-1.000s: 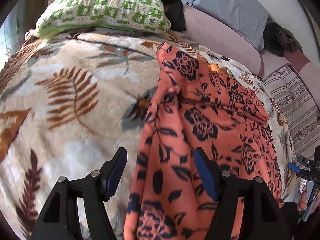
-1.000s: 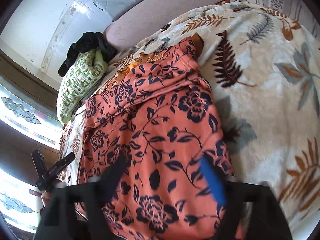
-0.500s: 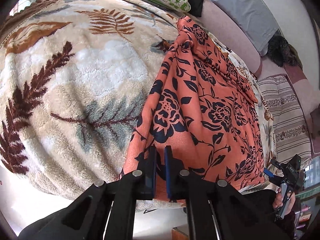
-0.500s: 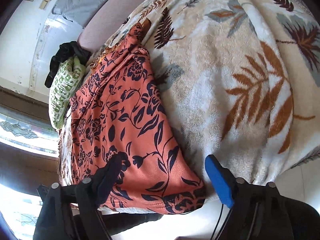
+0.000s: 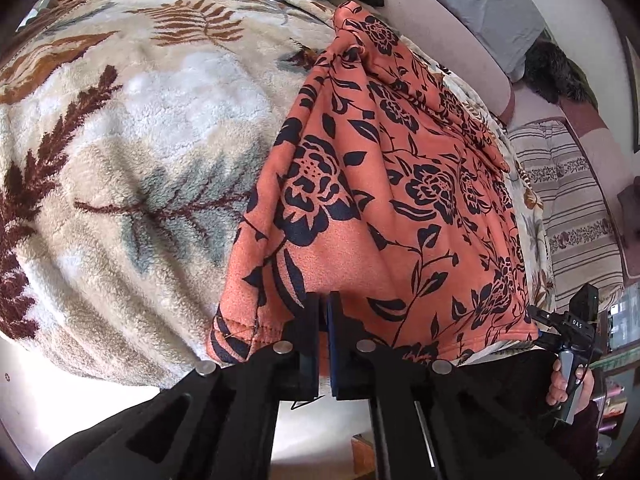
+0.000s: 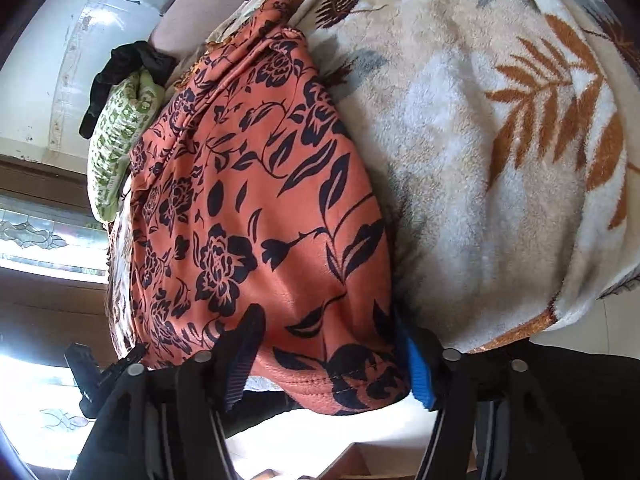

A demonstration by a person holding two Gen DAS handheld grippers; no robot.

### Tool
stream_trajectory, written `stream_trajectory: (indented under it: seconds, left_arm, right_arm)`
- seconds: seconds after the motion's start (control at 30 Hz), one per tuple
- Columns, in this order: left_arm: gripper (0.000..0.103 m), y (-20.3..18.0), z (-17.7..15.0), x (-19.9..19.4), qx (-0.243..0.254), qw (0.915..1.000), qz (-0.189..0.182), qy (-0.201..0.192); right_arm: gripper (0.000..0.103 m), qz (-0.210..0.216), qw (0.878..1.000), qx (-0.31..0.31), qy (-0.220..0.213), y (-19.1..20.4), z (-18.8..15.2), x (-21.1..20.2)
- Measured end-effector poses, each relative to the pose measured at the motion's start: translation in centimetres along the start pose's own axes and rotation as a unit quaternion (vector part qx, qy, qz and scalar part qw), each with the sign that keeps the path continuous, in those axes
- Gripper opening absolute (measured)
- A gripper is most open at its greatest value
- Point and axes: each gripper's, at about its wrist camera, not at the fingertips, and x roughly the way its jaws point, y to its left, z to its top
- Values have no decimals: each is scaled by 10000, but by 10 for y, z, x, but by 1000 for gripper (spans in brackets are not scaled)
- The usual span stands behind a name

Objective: Fold small clothes

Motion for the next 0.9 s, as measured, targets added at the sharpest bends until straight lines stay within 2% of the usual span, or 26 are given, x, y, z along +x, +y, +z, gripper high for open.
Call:
stream_trajectory:
  seconds: [0.1, 0.13, 0.17, 0.2, 0.4, 0.5, 0.57, 0.7, 0.73, 0.77, 0.8, 0.83, 0.9]
  left_arm:
    - [2, -4, 4, -1, 13, 9999, -120, -49]
    - [2, -4, 5, -3, 30, 9998, -160, -71]
    - [2, -6, 7, -4, 46, 9997, -223, -99]
    - [2, -8, 8, -6, 47, 9994, -319, -134]
    - [2, -13, 23, -24, -110, 9942, -1005, -360]
    - [2, -18, 40, -40, -162, 9896, -1311, -577]
    - [2, -25, 52, -49, 1, 9902, -1197, -714]
    - [4, -21, 61, -54, 153, 9963, -458, -706]
    - [8, -15, 59, -51, 109, 9975, -349, -611]
    - [30, -9, 55, -46, 18, 9985, -300, -447]
    - [58, -3, 50, -39, -109, 9992, -273, -287]
    - [65, 2, 43, -34, -235, 9992, -240, -212]
    - [66, 8, 30, -24, -357, 9991, -208, -110]
  right_arm:
    - [68, -207, 9992, -322, 109, 10, -1, 5]
    - [50, -213, 9992, -307, 120, 10, -1, 4]
    - [22, -175, 9995, -226, 149, 8, -1, 3]
    - [19, -33, 9997, -110, 210, 5, 1, 2]
    - [15, 636, 9979, 92, 48, 7, 8, -21]
    - [15, 1115, 9935, 166, -150, 13, 20, -38]
    - [15, 1439, 9889, 148, -331, 20, 33, -50]
    - [15, 1570, 9861, 29, -543, 33, 54, -62]
    - [15, 1598, 9855, 31, -562, 32, 56, -61]
    - [15, 1590, 9857, 55, -546, 29, 57, -60]
    - [15, 1588, 9860, 106, -502, 27, 57, -56]
    - [15, 1584, 9862, 157, -458, 24, 56, -52]
    - [15, 1590, 9861, 271, -386, 17, 51, -44]
